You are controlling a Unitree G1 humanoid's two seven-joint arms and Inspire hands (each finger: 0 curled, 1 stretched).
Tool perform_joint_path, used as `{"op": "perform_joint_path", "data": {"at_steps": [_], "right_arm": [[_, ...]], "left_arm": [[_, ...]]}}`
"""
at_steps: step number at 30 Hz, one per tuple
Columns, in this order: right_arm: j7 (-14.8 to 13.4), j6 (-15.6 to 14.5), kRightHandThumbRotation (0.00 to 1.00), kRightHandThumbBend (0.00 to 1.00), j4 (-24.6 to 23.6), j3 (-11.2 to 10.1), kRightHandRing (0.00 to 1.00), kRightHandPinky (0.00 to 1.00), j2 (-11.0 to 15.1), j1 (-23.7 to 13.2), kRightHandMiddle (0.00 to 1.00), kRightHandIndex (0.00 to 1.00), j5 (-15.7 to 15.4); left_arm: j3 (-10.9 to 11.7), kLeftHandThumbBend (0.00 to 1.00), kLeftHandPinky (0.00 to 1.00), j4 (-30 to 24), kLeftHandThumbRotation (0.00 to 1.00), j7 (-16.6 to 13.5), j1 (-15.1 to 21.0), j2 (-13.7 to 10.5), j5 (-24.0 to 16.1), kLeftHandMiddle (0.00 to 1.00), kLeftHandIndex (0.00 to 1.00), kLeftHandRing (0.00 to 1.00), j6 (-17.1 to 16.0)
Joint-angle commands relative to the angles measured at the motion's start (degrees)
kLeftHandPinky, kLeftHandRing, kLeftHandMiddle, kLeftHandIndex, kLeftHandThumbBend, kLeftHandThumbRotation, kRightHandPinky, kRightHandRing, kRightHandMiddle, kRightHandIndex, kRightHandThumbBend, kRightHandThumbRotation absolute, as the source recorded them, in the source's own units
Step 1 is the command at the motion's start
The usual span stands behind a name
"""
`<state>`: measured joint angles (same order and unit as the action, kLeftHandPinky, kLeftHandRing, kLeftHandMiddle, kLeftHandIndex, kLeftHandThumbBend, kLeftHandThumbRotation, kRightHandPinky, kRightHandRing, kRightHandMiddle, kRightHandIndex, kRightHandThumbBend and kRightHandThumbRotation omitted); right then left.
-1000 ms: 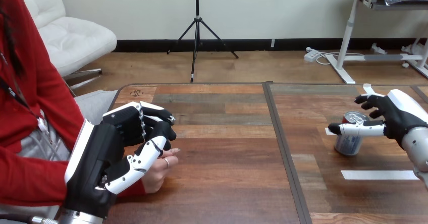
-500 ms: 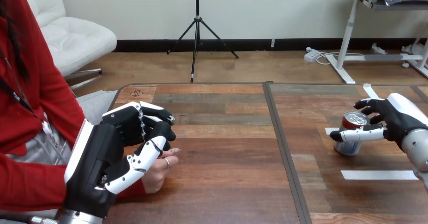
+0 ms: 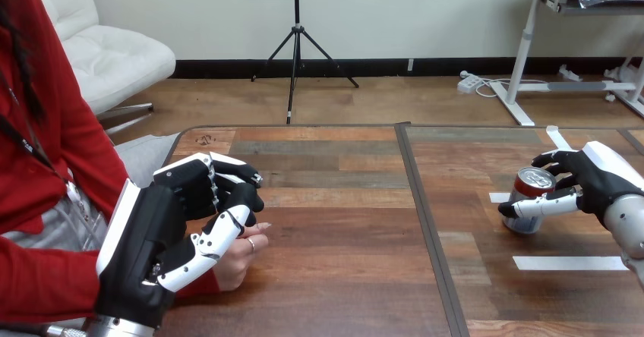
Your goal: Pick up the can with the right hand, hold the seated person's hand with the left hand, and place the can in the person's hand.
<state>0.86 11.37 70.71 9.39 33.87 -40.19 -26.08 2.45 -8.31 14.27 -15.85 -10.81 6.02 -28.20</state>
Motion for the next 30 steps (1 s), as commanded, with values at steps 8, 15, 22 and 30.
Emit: {"op": "perform_joint_path", "data": {"at_steps": [8,15,22,30], "right_arm": [[-1.5,1.7,0.25,0.95,-0.8,0.1,0.75,0.67,-0.6,-4.0,0.78,0.78,0.7],[-1.1,1.7,0.22,0.91,-0.7,0.2,0.73,0.65,-0.7,-4.1,0.76,0.76,0.9],[-1.7,3.2,0.17,0.86,-0.6,0.1,0.72,0.64,-0.7,-3.6,0.75,0.75,1.1],[-1.4,3.7,0.12,0.81,-0.6,-0.3,0.69,0.62,-0.9,-3.5,0.72,0.72,1.6]], "left_arm": [[0.7,0.29,0.30,-1.1,0.32,-0.1,2.8,-0.2,0.0,0.45,0.51,0.38,-0.8],[0.8,0.29,0.30,-1.4,0.32,0.0,2.6,-0.3,0.1,0.45,0.51,0.38,-0.2],[0.9,0.29,0.31,-1.6,0.32,-0.4,2.4,-0.2,-0.4,0.45,0.51,0.39,-0.1],[1.1,0.29,0.32,-1.2,0.32,-0.4,2.5,-0.1,-0.5,0.45,0.51,0.39,-0.9]]}}
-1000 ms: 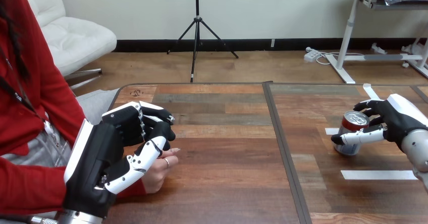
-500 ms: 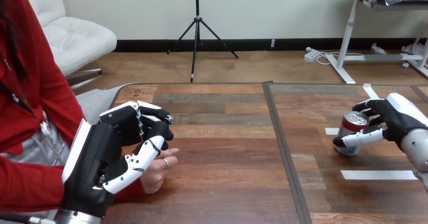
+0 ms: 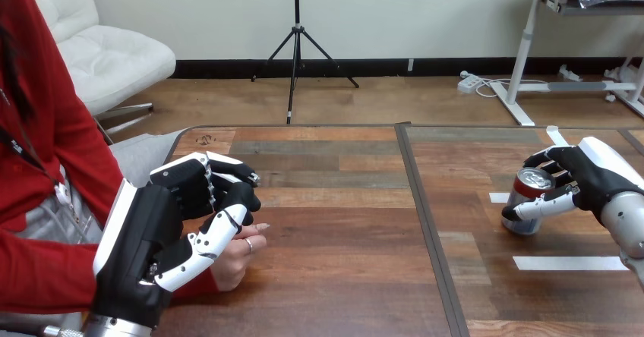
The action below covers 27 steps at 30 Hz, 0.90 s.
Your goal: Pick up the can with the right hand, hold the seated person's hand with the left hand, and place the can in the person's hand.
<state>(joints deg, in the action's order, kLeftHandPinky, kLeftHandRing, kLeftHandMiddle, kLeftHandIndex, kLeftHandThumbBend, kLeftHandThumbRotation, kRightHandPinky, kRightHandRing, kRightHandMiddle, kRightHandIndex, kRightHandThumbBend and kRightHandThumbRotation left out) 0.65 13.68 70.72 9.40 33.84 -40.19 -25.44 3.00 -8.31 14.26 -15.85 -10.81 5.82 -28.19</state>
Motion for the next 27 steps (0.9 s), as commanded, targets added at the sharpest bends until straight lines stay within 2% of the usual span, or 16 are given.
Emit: {"op": "perform_joint_path", "data": {"at_steps": [1,13,27], "right_arm": [[-1.2,1.4,0.11,0.80,-0.6,-0.3,0.68,0.62,-0.9,-3.4,0.71,0.72,1.0],[-1.5,1.4,0.01,0.73,-0.5,0.0,0.61,0.56,-1.0,-3.4,0.65,0.66,1.1],[-2.7,1.5,0.00,0.68,-0.2,0.7,0.54,0.50,-1.2,-3.4,0.57,0.59,0.5]], "left_arm": [[0.5,0.29,0.32,-1.2,0.32,-0.4,2.5,-0.1,-0.3,0.45,0.51,0.39,-0.9],[0.7,0.29,0.30,-1.0,0.31,-0.3,2.6,-0.1,-0.2,0.45,0.51,0.38,-1.1],[1.0,0.30,0.30,-1.2,0.31,-0.6,2.5,-0.2,-0.3,0.45,0.51,0.38,-0.8]]}}
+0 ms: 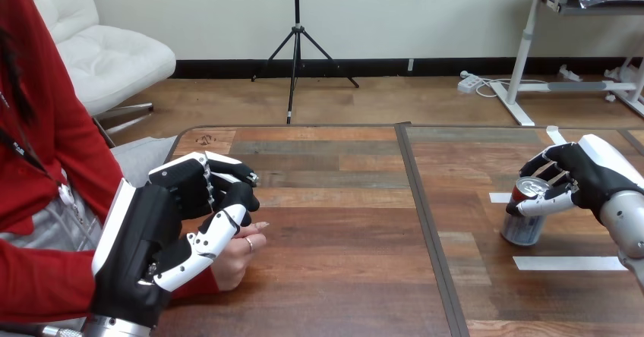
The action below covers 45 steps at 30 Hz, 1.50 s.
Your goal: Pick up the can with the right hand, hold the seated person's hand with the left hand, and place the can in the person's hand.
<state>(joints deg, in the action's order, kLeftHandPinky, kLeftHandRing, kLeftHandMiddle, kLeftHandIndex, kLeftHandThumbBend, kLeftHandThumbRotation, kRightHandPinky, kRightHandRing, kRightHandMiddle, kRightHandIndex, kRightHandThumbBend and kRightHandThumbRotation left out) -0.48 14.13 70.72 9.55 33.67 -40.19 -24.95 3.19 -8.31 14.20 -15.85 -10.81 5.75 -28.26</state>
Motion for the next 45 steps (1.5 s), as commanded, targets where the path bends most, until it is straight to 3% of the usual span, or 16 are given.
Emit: {"op": "perform_joint_path", "data": {"at_steps": [1,29,37,40,45], "right_arm": [[-1.6,1.0,0.00,0.68,-0.2,0.5,0.54,0.50,-1.0,-3.5,0.57,0.58,0.0],[-0.8,1.3,0.00,0.70,-0.6,1.5,0.45,0.42,-0.3,-3.5,0.50,0.51,-0.2],[-0.5,2.1,0.00,0.72,-1.1,1.4,0.44,0.41,0.1,-3.3,0.49,0.50,0.1],[-0.1,2.3,0.00,0.72,-1.4,1.2,0.44,0.41,0.2,-3.3,0.49,0.50,0.3],[0.5,3.3,0.00,0.71,-2.1,0.8,0.43,0.40,0.6,-3.0,0.48,0.50,0.8]], "left_arm": [[0.8,0.30,0.30,-1.2,0.31,-0.5,2.5,-0.2,-0.2,0.45,0.51,0.38,-0.7],[1.5,0.30,0.35,-1.5,0.28,-0.6,2.2,-0.5,0.6,0.47,0.52,0.41,-0.3],[1.4,0.36,0.36,-1.5,0.28,-0.5,2.1,-0.5,1.1,0.47,0.52,0.41,-0.2],[1.6,0.38,0.36,-1.1,0.29,-0.5,2.3,-0.8,0.4,0.47,0.52,0.42,-0.8],[2.5,0.43,0.39,0.2,0.35,-1.4,2.7,-2.2,-4.2,0.49,0.53,0.44,-3.2]]}}
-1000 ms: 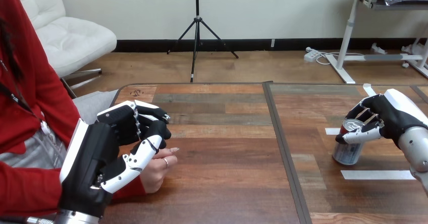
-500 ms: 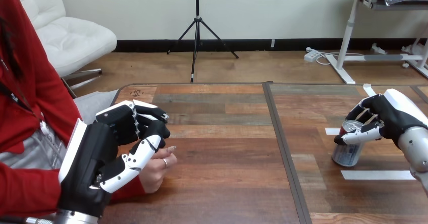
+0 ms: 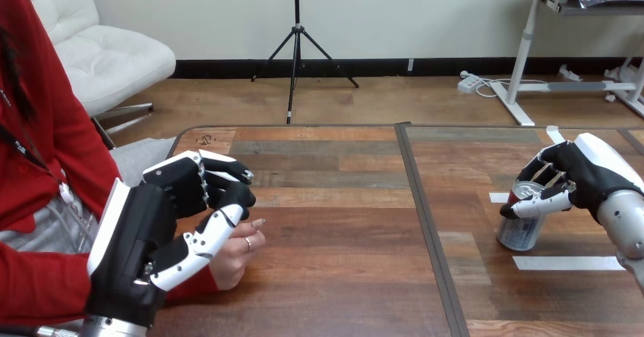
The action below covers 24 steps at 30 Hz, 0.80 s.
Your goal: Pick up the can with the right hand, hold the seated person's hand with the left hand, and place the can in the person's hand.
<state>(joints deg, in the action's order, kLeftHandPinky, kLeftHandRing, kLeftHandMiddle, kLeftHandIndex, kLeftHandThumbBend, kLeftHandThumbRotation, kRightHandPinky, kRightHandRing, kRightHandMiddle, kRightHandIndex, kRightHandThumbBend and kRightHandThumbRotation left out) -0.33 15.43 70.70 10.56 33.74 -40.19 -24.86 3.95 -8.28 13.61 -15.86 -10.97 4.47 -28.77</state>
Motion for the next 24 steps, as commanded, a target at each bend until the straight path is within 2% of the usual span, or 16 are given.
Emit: {"op": "perform_joint_path", "data": {"at_steps": [1,7,11,14,20,24], "right_arm": [[0.4,2.2,0.00,0.71,-2.2,-0.3,0.43,0.40,0.5,-3.0,0.48,0.50,0.8],[0.8,3.6,0.00,0.71,-3.1,-0.5,0.41,0.39,1.1,-2.7,0.47,0.49,1.0],[1.3,5.2,0.00,0.71,-3.8,-1.1,0.41,0.38,1.5,-2.4,0.46,0.49,1.7],[1.6,6.3,0.00,0.72,-4.3,-1.5,0.40,0.38,1.9,-2.2,0.46,0.48,2.1],[1.6,8.5,0.00,0.72,-5.5,-2.0,0.40,0.37,2.5,-1.6,0.46,0.48,2.6],[1.9,8.5,0.00,0.71,-6.4,-2.1,0.39,0.37,2.8,-1.5,0.45,0.48,2.8]], "left_arm": [[1.9,0.44,0.40,0.3,0.36,-1.0,2.7,-2.1,-3.6,0.49,0.53,0.45,-2.9],[3.5,0.56,0.48,-1.6,0.45,-3.5,2.0,-3.7,-11.8,0.54,0.56,0.53,-1.5],[5.2,0.61,0.52,-4.7,0.49,-5.9,1.3,-5.5,-21.2,0.59,0.60,0.58,-0.4],[6.0,0.65,0.55,-6.4,0.51,-7.0,1.1,-6.5,-26.0,0.64,0.64,0.63,0.5],[6.7,0.71,0.58,-8.0,0.49,-8.0,1.1,-7.8,-30.4,0.70,0.69,0.67,2.4],[6.7,0.76,0.60,-8.2,0.46,-8.2,1.4,-8.9,-32.7,0.74,0.73,0.70,3.3]]}}
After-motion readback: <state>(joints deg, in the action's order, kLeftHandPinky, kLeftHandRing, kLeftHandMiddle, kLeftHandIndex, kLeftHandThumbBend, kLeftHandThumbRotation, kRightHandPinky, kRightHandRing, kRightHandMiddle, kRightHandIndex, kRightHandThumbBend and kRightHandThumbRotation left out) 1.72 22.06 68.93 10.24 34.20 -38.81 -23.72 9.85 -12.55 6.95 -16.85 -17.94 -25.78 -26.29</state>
